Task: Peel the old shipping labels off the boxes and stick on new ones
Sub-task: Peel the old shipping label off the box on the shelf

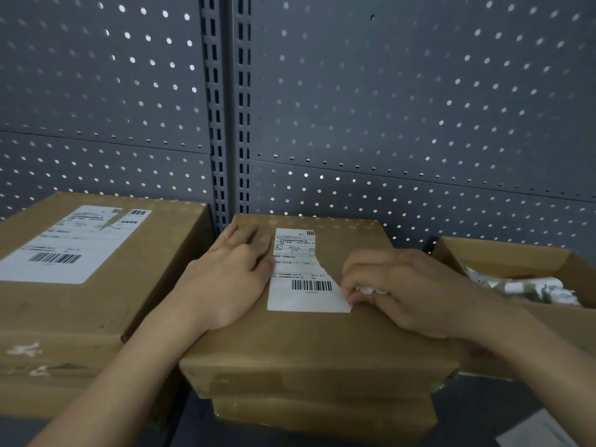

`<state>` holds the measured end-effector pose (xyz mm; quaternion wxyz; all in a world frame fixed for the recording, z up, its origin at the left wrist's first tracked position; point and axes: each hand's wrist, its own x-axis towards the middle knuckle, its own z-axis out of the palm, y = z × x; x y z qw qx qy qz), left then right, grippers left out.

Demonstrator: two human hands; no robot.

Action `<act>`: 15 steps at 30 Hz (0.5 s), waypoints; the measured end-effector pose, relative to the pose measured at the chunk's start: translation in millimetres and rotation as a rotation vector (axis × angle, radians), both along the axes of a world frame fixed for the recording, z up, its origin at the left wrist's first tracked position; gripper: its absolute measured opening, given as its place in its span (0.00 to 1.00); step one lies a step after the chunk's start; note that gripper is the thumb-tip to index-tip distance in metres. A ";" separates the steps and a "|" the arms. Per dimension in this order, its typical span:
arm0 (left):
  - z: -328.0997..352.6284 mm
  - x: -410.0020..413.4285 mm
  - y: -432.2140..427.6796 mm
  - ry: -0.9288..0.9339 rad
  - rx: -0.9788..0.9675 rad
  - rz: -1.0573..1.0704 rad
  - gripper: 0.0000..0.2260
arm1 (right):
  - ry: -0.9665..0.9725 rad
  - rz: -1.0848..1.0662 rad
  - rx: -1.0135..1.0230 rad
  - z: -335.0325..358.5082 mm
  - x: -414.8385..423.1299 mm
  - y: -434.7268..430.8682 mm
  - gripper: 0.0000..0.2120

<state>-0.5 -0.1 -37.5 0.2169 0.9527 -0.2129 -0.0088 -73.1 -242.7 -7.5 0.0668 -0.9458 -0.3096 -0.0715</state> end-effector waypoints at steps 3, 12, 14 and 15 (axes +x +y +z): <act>0.0 0.3 -0.9 -0.005 0.011 0.002 0.23 | -0.096 0.021 -0.101 0.8 2.2 8.3 0.07; -2.0 2.8 2.6 0.022 -0.092 -0.024 0.24 | 0.097 -0.052 0.247 -5.8 3.2 -13.2 0.08; -0.6 2.5 2.7 0.025 -0.190 -0.039 0.23 | 0.141 -0.042 0.243 -3.1 -0.5 -17.4 0.11; 0.9 1.2 3.0 0.033 -0.253 -0.038 0.21 | 0.152 -0.038 0.229 -2.4 -2.2 -18.4 0.14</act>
